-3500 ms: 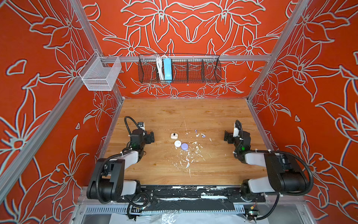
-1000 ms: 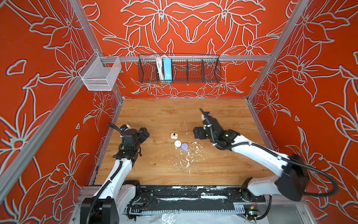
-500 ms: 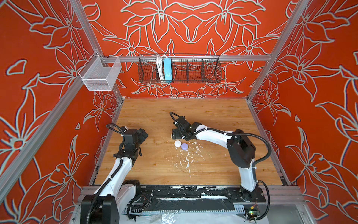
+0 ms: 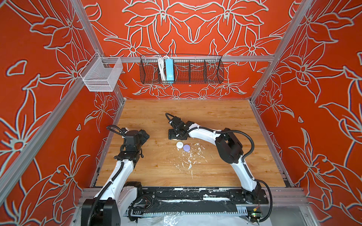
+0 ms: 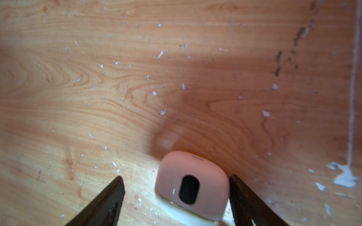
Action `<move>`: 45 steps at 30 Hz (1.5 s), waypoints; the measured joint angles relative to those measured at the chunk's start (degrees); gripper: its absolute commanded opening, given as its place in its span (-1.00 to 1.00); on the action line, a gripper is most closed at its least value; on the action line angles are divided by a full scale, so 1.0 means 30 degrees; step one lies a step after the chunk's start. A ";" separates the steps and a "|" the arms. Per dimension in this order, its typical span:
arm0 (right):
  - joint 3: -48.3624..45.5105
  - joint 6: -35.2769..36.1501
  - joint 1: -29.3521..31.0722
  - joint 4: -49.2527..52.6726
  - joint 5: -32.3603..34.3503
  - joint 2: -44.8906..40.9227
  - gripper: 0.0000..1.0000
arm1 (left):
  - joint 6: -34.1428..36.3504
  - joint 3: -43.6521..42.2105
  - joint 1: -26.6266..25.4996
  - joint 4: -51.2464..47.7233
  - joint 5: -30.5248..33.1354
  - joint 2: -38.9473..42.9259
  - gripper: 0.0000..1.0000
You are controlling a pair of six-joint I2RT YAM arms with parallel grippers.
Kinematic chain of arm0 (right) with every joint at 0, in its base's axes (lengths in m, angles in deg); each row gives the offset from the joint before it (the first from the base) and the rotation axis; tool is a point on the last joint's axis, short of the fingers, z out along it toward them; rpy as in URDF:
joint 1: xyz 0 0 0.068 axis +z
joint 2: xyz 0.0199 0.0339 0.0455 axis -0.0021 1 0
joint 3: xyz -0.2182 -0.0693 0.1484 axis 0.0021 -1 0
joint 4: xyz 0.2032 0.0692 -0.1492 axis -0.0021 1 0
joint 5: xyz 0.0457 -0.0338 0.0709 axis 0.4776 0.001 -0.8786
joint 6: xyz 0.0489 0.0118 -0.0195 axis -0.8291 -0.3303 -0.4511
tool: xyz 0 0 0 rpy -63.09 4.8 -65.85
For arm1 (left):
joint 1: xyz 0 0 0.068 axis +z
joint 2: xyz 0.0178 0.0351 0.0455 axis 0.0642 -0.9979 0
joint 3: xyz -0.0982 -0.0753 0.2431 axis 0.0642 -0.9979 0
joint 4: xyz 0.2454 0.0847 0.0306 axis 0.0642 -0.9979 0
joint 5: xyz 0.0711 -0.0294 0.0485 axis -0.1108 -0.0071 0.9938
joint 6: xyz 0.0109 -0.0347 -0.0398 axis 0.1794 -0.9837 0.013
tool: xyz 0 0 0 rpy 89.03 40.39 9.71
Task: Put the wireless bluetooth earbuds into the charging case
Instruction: 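Align the right gripper over the white charging case and close on it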
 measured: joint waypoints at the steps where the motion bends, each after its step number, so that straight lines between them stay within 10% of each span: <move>1: 0.0517 0.0036 0.0000 0.0277 -0.0058 0.0306 0.65 | 0.0000 0.0000 0.0000 0.0000 0.0000 0.0000 0.95; 21: 0.9311 0.3169 0.1013 0.5537 0.0109 0.4983 0.58 | -0.0066 0.0000 0.0000 -0.0168 0.0532 0.0342 0.95; 45: 0.9901 0.5231 0.2055 0.8021 0.3716 0.5377 0.69 | -0.0641 -0.0175 0.0000 -0.0998 0.1792 0.1231 0.95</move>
